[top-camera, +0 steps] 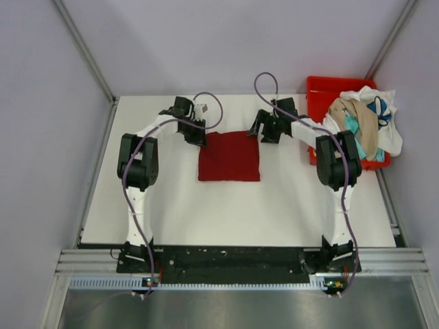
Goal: Fold and stack the t-shirts
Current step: Put the neatly folded tshirt into the corner of the board with the left arm
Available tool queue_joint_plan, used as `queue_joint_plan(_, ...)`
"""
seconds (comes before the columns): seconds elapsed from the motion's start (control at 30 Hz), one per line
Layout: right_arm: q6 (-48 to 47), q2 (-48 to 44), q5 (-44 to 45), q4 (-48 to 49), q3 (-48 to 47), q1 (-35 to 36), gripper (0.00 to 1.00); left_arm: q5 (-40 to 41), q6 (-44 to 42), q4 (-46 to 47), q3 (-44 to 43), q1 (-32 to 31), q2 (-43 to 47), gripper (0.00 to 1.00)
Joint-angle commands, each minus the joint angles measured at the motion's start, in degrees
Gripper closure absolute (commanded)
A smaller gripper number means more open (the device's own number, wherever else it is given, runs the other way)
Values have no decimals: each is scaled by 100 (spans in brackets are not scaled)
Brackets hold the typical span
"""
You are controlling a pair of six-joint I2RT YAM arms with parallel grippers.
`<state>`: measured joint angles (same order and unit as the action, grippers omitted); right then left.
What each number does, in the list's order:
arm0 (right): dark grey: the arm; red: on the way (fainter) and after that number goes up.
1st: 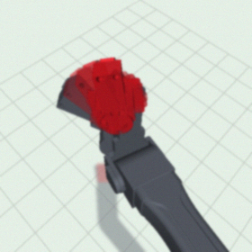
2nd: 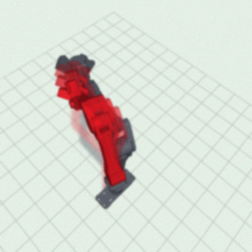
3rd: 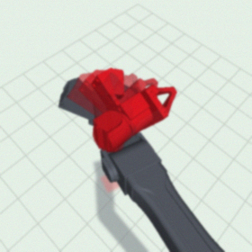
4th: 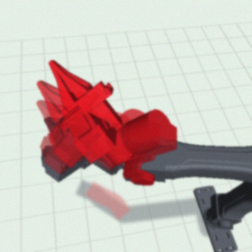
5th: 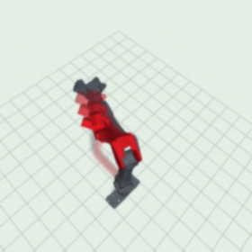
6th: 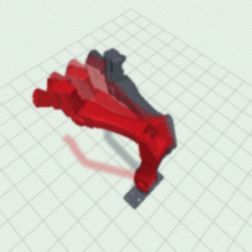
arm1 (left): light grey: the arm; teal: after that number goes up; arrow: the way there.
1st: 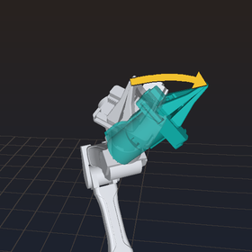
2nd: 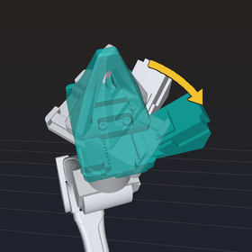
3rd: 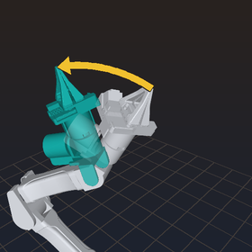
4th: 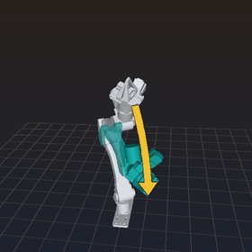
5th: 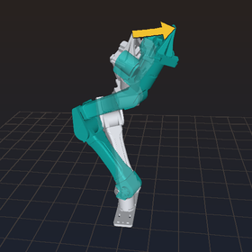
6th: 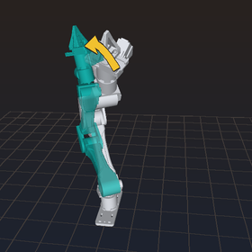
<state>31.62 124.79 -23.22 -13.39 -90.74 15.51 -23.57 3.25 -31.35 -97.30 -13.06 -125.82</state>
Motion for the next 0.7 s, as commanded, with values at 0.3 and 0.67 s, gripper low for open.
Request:
queue_joint_plan(0.3,-1263,-3653,459,-498,2059,22,13,-325,-1974,-1802,-860,1111,119,100)
queue_joint_plan(0.67,-1773,-4876,652,-832,2614,49,12,3172,-3910,-1463,-1450,2087,-443,100)
